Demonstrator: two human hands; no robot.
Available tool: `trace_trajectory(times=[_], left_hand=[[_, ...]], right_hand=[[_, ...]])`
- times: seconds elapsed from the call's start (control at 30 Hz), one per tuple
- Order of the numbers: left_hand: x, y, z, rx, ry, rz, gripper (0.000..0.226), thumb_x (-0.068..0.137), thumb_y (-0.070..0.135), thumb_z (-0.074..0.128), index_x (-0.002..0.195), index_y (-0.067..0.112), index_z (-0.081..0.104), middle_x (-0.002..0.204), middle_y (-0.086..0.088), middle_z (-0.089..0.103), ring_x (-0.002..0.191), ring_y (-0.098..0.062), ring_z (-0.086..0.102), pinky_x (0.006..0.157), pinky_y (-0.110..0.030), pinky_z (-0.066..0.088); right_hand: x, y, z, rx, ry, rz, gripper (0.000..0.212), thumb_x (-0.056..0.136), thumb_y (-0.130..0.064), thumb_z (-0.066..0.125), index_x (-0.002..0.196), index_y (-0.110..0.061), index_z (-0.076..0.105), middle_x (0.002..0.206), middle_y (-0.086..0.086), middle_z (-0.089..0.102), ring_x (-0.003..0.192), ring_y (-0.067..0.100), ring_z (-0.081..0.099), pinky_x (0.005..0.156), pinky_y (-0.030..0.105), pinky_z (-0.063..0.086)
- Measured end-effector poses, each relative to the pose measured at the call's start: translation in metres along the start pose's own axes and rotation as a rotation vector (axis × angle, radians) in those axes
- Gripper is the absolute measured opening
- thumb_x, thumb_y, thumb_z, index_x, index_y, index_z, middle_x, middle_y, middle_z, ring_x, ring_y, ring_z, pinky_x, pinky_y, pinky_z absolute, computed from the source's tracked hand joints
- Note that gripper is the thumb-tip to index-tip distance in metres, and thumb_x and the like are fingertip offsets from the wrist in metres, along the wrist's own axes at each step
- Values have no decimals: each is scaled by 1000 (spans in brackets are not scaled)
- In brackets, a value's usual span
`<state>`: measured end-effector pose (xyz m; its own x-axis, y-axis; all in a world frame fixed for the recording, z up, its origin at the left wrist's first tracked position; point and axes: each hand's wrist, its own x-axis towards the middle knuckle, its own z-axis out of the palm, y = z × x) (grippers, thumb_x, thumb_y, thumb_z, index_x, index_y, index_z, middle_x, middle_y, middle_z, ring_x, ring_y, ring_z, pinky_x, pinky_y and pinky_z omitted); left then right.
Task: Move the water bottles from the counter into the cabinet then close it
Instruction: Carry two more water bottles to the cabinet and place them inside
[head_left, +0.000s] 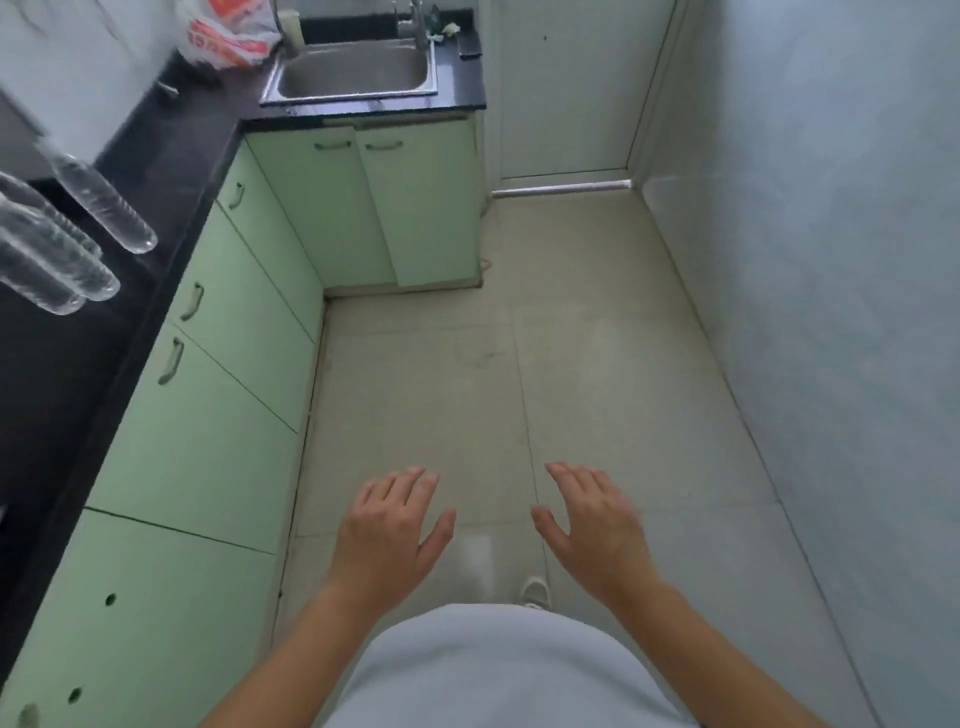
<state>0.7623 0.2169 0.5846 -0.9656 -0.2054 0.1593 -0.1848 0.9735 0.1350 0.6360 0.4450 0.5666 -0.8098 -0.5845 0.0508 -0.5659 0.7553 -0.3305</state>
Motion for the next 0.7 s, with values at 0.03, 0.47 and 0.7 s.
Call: trace_trajectory(times=[0.03, 0.47, 0.7], left_hand=[[11, -8, -3, 13, -11, -39, 51, 95, 49, 44, 115, 10, 70, 116, -9, 72, 100, -29, 69, 84, -40, 53], [137, -148, 13, 66, -98, -356, 58, 93, 51, 40, 115, 8, 72, 116, -13, 72, 100, -32, 70, 83, -42, 55], [277, -200, 20, 49, -96, -191, 57, 92, 54, 43, 115, 10, 72, 117, -13, 72, 101, -32, 68, 87, -43, 53]], right_hand=[[25, -4, 0, 6, -19, -49, 56, 88, -50, 48, 125, -12, 65, 117, 0, 70, 108, 23, 64, 89, 37, 55], [287, -69, 44, 9, -111, -338, 58, 92, -50, 46, 132, -11, 60, 126, 2, 66, 114, 24, 60, 95, 36, 51], [374, -61, 33, -9, -59, -219, 57, 89, -50, 47, 127, -10, 64, 121, 1, 68, 110, 24, 63, 89, 34, 53]])
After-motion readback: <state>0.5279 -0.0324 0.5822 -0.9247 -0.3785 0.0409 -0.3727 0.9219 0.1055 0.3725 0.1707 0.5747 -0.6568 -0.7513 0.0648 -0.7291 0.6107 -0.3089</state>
